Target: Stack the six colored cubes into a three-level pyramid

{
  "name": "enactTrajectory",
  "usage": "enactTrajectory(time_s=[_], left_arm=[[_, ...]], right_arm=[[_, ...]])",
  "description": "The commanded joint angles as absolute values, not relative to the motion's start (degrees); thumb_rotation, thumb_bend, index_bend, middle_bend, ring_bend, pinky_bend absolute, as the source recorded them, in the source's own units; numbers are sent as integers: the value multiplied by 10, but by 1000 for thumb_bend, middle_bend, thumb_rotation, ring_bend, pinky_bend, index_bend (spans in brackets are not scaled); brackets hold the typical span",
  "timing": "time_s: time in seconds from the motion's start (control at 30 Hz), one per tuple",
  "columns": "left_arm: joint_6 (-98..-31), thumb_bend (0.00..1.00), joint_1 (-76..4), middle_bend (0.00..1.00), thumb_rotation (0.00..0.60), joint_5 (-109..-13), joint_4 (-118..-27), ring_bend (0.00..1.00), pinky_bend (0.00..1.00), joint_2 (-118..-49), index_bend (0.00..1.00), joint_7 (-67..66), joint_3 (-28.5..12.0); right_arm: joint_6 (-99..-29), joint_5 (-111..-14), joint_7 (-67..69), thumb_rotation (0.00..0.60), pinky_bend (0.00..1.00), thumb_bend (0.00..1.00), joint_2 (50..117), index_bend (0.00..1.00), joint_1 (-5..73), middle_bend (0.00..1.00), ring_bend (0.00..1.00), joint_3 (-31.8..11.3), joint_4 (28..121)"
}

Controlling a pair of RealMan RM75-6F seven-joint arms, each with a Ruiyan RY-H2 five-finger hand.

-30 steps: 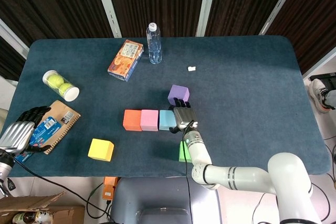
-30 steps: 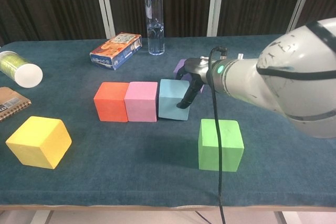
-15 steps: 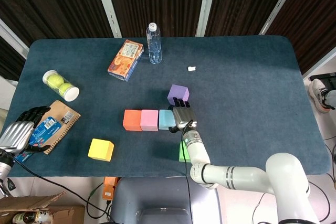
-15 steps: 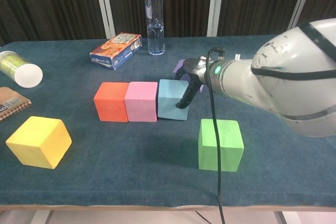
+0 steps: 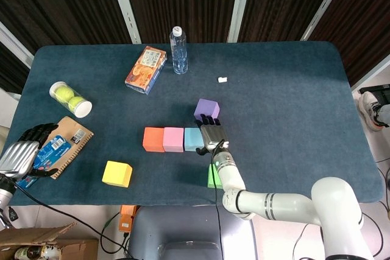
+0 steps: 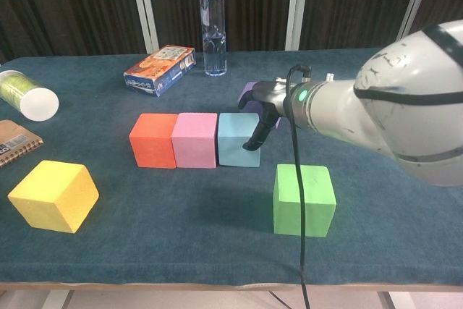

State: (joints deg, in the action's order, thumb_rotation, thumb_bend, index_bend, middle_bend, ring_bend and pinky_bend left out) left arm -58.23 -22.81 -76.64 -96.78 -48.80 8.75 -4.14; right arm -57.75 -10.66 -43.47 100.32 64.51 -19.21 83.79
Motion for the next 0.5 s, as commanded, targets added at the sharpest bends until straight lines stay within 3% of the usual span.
enactTrajectory(time_s=[0.03, 0.3, 0.5], left_arm=[[-582, 43, -228, 60, 600, -766, -968, 0, 104, -488, 95, 87, -41], [-581, 43, -229, 60, 600, -763, -970, 0, 104, -489, 95, 85, -42], [-584, 43, -227, 60, 600, -763, -973, 0, 104, -485, 95, 85, -43]], right_arm=[[-578, -110, -432, 600, 0, 212, 998, 98, 642, 1, 0, -191, 844], [-574, -116, -426, 600, 0, 212, 977, 38, 636, 0, 0, -188, 867], [-595, -170, -405, 600, 0, 213, 920, 17, 606, 0, 0, -172, 939]])
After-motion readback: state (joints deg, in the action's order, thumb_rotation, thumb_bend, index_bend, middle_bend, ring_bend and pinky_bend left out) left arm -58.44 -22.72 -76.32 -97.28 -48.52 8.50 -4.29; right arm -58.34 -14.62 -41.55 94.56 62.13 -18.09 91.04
